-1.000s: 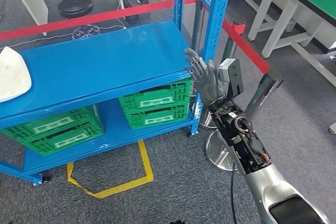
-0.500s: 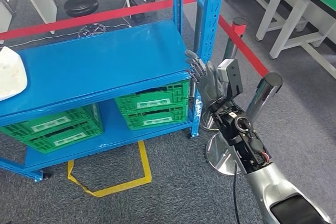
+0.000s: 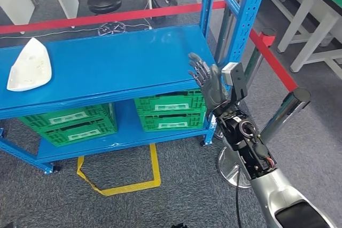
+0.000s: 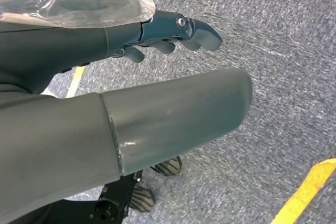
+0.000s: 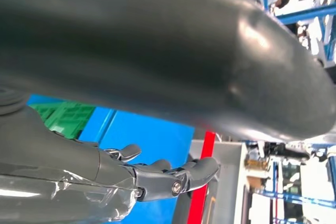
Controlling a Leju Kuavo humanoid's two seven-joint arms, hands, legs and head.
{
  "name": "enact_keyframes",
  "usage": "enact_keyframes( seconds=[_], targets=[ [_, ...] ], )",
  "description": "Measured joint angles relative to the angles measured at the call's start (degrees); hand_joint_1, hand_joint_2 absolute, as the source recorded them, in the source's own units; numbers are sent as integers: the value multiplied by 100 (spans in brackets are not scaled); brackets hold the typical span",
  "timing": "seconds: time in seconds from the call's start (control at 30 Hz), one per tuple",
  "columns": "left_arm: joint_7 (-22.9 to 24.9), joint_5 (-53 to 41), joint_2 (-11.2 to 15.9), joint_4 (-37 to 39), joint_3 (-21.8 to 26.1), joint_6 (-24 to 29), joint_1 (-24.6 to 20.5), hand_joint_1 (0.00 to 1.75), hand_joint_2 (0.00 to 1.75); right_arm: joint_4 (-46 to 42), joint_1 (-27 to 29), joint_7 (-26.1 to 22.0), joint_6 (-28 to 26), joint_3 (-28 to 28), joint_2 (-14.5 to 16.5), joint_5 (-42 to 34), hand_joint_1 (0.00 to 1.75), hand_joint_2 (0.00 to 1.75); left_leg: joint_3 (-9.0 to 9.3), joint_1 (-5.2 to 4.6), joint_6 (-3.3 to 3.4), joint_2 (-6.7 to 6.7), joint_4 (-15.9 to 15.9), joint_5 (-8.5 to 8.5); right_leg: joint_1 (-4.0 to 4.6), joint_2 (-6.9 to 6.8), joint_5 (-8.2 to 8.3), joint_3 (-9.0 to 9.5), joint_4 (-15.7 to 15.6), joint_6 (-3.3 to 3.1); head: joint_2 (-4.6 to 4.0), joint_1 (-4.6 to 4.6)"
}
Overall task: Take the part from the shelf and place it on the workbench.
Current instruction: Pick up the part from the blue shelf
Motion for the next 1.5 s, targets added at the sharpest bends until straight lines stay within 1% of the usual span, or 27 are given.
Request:
enact_keyframes(
  seconds=[0.03, 0.1, 0.17, 0.23, 0.3, 0.37, 0.4, 0.43, 0.47, 0.53, 0.6, 0.73, 0.8, 0.87, 0.9, 0.93, 0.97, 1.03, 1.1, 1.13, 1.2, 1.27, 1.33, 1.4, 1.43, 1.47, 1.5],
  targets=[
    [0, -1, -4, 0, 0, 0, -3, 0, 0, 2, -10, 0, 0, 0, -1, 2, 0, 0, -3, -3, -28, -37, 20, -16, -11, 76, 155, 181, -394, 1, 0, 2],
    [0, -7, -8, 0, 0, 0, -12, 0, 0, 5, -25, -2, -1, 0, -2, 7, 0, 0, -50, -6, -91, -109, 59, -24, -27, 201, 257, 397, -831, -33, 1, -2],
    [-1, -14, -4, 0, 0, 0, -15, 0, 0, 9, -28, -3, -4, 0, -2, 13, 0, 0, -95, 7, -156, -176, 62, 3, -16, 186, 243, 433, -881, -102, 1, -7],
    [0, -15, 2, 2, 0, 1, -14, 0, 0, 11, -43, -9, -1, 2, -2, 19, 0, 0, -151, 18, -215, -138, 171, -64, -23, 119, 266, 452, -915, -165, 1, -18],
    [2, -16, 5, 4, 0, 8, -28, 0, 0, 17, -71, -30, 8, 1, -4, 32, 0, 0, -426, 23, -270, 22, 731, -341, -34, 41, 276, 472, -941, -217, 1, -58],
    [9, -18, -2, 4, 0, 14, -30, 0, 0, 35, -81, -48, 18, -4, -6, 45, 0, 0, -856, 32, -311, 137, 1532, -638, -22, -34, 267, 472, -942, -247, 1, -84],
    [13, -18, -10, 4, 0, 17, -23, 0, 0, 48, -82, -53, 22, -6, -7, 51, 0, 0, -993, 35, -316, 155, 1758, -673, -17, -68, 261, 474, -942, -254, 1, -84],
    [16, -20, -17, 4, 0, 21, -17, 0, 0, 59, -83, -58, 28, -6, -7, 56, 0, 0, -1022, 35, -310, 163, 1765, -604, -13, -100, 256, 478, -942, -257, 1, -85],
    [18, -25, -22, 4, 0, 29, -16, 0, 0, 68, -85, -63, 32, -5, -7, 61, 0, 0, -926, 33, -292, 172, 1530, -440, -9, -130, 251, 485, -942, -255, 1, -85],
    [18, -39, -17, 4, 0, 64, -29, 0, 0, 77, -98, -72, 36, -7, -7, 61, 0, 0, -516, 3, -225, 277, 679, -59, 10, -189, 231, 503, -941, -233, 1, -85],
    [18, -52, -11, 4, 0, 107, -51, 0, 0, 80, -114, -74, 43, -17, -10, 60, 0, 0, -242, -44, -161, 371, 121, 110, 36, -239, 205, 517, -945, -188, 1, -75],
    [115, -62, -7, 4, 0, 148, -46, 0, 0, 83, -127, -66, 63, -31, -17, 45, 0, 0, -173, -38, -63, 281, 2, 124, 36, -281, 110, 525, -904, -79, 0, -50],
    [178, -69, -7, 4, 0, 131, -57, 0, 0, 87, -139, -59, 72, -33, -20, 32, 0, 0, -131, -2, -13, 223, -38, 139, 22, -178, -174, 323, -434, -41, 0, -32],
    [210, -78, -15, 4, 0, 108, -58, 0, 0, 105, -138, -48, 73, -34, -23, 21, 0, 0, -123, -5, 12, 153, -37, 133, 18, -88, -524, -50, 377, -19, -1, -7],
    [219, -84, -21, 4, 0, 100, -50, 0, 0, 117, -128, -44, 70, -35, -25, 17, 0, 0, -119, -6, 16, 112, -35, 129, 19, -71, -590, -201, 665, -12, -1, 1],
    [224, -90, -26, 4, 0, 97, -42, 0, 0, 128, -119, -41, 68, -35, -26, 14, 0, 0, -114, -7, 17, 70, -31, 124, 21, -59, -542, -262, 748, -11, 0, 7],
    [228, -97, -30, 4, 0, 94, -37, 0, 0, 136, -114, -39, 67, -35, -27, 14, 0, 0, -104, -8, 12, 24, -26, 118, 21, -49, -380, -209, 586, -16, 0, 13],
    [237, -108, -33, 4, 0, 93, -38, 0, 0, 144, -119, -37, 68, -35, -29, 14, 0, 0, -84, -7, -13, -60, -6, 94, 18, 40, 60, 131, -198, -50, 0, 25],
    [243, -116, -32, 4, 0, 92, -47, 0, 0, 147, -131, -37, 69, -35, -30, 14, 0, 0, -118, -16, -57, -128, 37, 76, 10, 180, 258, 411, -810, -85, 1, 15],
    [247, -117, -31, 4, 0, 92, -48, 0, 0, 149, -134, -36, 68, -36, -31, 14, 0, 0, -147, -12, -85, -156, 51, 78, 14, 223, 251, 461, -912, -102, 1, 9],
    [258, -117, -26, 4, 0, 92, -43, 0, 0, 150, -139, -36, 68, -36, -31, 14, 0, 0, -188, 3, -143, -214, 61, 92, 12, 188, 256, 484, -944, -149, 1, 4],
    [269, -117, -22, 7, 0, 92, -42, 0, 0, 151, -149, -36, 69, -33, -31, 14, 0, 0, -275, 6, -207, -130, 245, -23, -8, 122, 275, 504, -971, -200, 0, -18],
    [280, -116, -14, 9, 0, 84, -54, 0, 0, 151, -157, -36, 69, -33, -31, 14, 0, 0, -595, 16, -276, 52, 891, -338, -19, 43, 277, 517, -982, -229, 0, -55],
    [296, -115, -15, 9, 0, 59, -45, 0, 0, 151, -154, -34, 69, -34, -32, 14, 0, 0, -977, 43, -324, 137, 1608, -578, -18, -31, 266, 517, -982, -247, -1, -70],
    [306, -112, -21, 9, 0, 45, -35, 0, 0, 151, -152, -32, 71, -34, -33, 14, 0, 0, -1052, 52, -333, 153, 1720, -555, -20, -63, 259, 520, -982, -249, -1, -71],
    [315, -108, -25, 9, 0, 28, -30, 0, 0, 151, -151, -30, 73, -32, -33, 13, 0, 0, -1006, 59, -332, 167, 1591, -429, -21, -96, 251, 528, -982, -247, -1, -72],
    [326, -103, -24, 9, 0, 13, -31, 0, 0, 151, -150, -28, 75, -31, -33, 13, 0, 0, -855, 64, -322, 189, 1266, -239, -23, -127, 241, 541, -982, -238, -1, -71]
  ],
)
